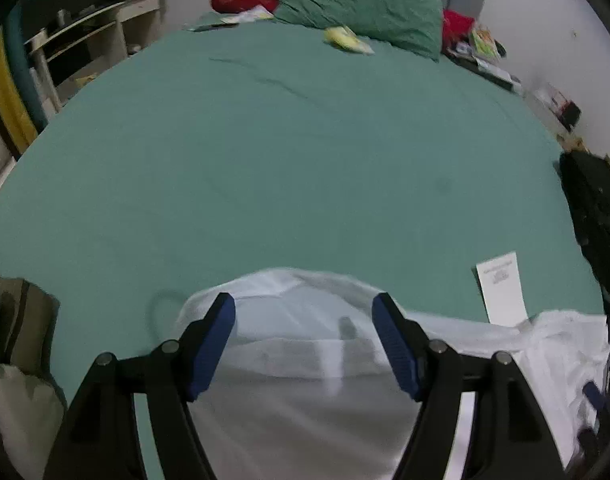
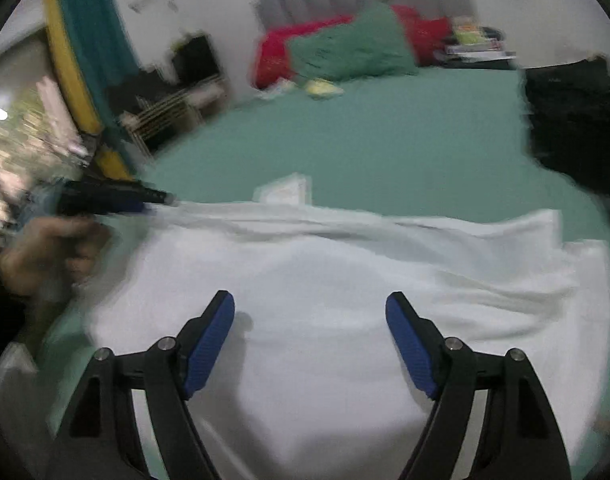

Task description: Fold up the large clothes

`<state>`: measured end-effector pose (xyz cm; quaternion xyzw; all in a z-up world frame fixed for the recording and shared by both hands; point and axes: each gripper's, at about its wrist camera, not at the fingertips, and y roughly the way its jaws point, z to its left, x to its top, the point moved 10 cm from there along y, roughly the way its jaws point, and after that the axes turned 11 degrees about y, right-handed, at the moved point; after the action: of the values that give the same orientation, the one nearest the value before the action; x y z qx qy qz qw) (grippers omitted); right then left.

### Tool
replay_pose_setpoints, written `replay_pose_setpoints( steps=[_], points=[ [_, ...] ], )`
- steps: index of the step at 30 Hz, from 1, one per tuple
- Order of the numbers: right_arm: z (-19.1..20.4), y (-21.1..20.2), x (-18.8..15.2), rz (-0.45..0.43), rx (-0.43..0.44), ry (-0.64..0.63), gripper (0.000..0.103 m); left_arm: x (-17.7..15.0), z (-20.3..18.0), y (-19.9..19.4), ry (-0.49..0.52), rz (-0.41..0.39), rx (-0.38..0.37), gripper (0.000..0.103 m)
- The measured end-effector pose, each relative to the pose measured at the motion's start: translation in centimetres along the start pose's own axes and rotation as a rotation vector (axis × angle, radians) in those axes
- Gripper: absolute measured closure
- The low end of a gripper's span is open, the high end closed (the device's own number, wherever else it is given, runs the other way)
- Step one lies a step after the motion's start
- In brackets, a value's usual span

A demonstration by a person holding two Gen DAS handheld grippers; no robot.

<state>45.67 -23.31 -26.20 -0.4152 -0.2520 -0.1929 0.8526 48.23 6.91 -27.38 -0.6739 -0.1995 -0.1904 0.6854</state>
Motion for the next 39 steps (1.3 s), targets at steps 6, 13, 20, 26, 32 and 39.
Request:
replay_pose_setpoints(
  steps=[6, 13, 20, 26, 32, 39],
  points=[
    [-1.8, 3.5, -3.8, 0.144, -0.298, -0.162, 0.02, -3.5, -2.9, -4.3, 0.056, -0.024, -0.084, 0.027],
    [-1.7, 1.6, -2.8, 0.053, -0.347, -0.146, 0.02, -12.5, -9.4, -2.5, 0.263, 0.223, -0.158, 0.027],
    [-6.2, -7.2, -2.4, -0.111, -0.445, 0.03, 0.017, -14.9, -9.0, -5.2, 0.18, 0.187, -0.129, 0.026],
    [-12.5, -9.3, -5.8, -0.077, -0.317, 0.501, 0.014, -13.8, -11.6, -9.2, 0.198, 0.028, -0.163, 0.026],
    [-9.9, -6.0, -5.4, -0.058, -0.142, 0.547, 0.014, -12.6, -14.1, -9.9, 0.232, -0.019, -0.198, 0.026],
    [-5.3, -1.6, -5.0, -0.046, -0.034, 0.508, 0.013, -12.2, -16.5, -6.7, 0.207, 0.009, -0.243, 0.026]
  ],
)
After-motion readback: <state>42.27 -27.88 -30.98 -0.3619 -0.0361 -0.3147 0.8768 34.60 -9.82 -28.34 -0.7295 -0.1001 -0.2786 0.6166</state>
